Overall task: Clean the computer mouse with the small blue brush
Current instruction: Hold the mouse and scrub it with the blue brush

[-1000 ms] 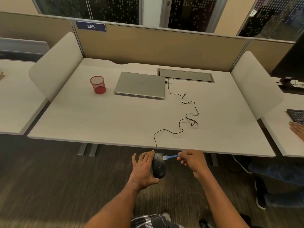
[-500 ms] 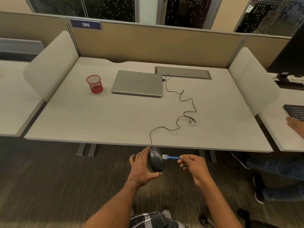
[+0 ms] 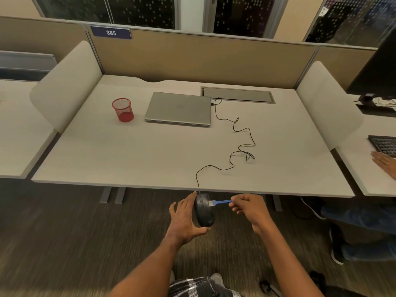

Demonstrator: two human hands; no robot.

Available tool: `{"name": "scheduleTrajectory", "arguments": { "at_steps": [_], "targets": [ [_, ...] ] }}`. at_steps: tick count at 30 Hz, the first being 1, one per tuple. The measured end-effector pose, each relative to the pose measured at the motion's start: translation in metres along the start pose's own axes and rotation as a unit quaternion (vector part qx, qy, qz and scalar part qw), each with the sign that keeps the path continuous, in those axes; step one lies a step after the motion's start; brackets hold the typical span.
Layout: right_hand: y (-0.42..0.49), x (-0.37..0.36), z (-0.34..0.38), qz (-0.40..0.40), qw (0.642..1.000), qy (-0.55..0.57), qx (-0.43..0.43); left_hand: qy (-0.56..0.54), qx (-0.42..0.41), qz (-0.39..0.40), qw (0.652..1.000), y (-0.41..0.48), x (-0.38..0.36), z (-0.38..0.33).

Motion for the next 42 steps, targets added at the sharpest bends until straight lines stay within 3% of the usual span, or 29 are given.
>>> {"name": "scheduleTrajectory", "arguments": {
  "at_steps": [6, 8, 11, 13, 15, 19, 20, 25, 29, 31, 35, 39, 42],
  "targets": [
    [0.008, 0.002, 0.024, -0.086, 0.991, 0.001, 0.104, 0.033, -0.049, 0.049, 0.997, -0.002, -0.010, -0.009],
    [0.010, 0.004, 0.027, -0.043, 0.995, 0.011, 0.093, 0.040, -0.045, 0.050, 0.997, -0.001, -0.010, -0.007],
    [0.006, 0.000, 0.024, 0.035, 0.991, -0.089, 0.091, 0.052, -0.039, 0.043, 0.997, -0.002, -0.007, -0.002],
    [0.001, 0.005, 0.027, -0.038, 0.975, -0.175, 0.132, 0.063, -0.037, 0.043, 0.996, -0.003, -0.007, 0.001],
    [-0.007, 0.005, 0.032, -0.090, 0.964, -0.180, 0.171, 0.079, -0.034, 0.046, 0.995, -0.003, -0.008, 0.002],
    [-0.017, -0.028, 0.023, 0.076, 0.953, -0.252, 0.152, 0.101, -0.036, 0.068, 0.992, -0.003, -0.013, 0.001],
    [-0.018, -0.032, 0.018, 0.077, 0.944, -0.280, 0.156, 0.106, -0.037, 0.073, 0.991, -0.003, -0.014, 0.000],
    [-0.022, -0.019, 0.020, -0.091, 0.938, -0.249, 0.224, 0.122, -0.056, 0.088, 0.987, -0.004, -0.017, -0.003],
    [-0.014, -0.029, 0.017, -0.014, 0.961, -0.218, 0.169, 0.129, -0.072, 0.092, 0.985, -0.007, -0.020, -0.003],
    [-0.011, -0.027, 0.015, -0.032, 0.962, -0.230, 0.143, 0.133, -0.078, 0.093, 0.984, -0.007, -0.020, -0.005],
    [-0.009, -0.017, 0.026, -0.117, 0.945, -0.244, 0.185, 0.137, -0.090, 0.094, 0.982, -0.009, -0.019, -0.005],
    [-0.006, -0.031, 0.028, -0.036, 0.975, -0.163, 0.143, 0.137, -0.089, 0.097, 0.982, -0.011, -0.017, -0.003],
    [-0.004, -0.033, 0.026, -0.067, 0.967, -0.210, 0.130, 0.135, -0.092, 0.093, 0.982, -0.013, -0.015, 0.000]
  ]
}}
Point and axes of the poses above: each hand's wrist, its own y-axis towards the middle knuckle, its own x-axis out of the back of the hand, z = x × y, the point moved 6 cm from there along y, towards the middle knuckle, and after that the axes turned 5 degrees about y, right-handed, at the moved point
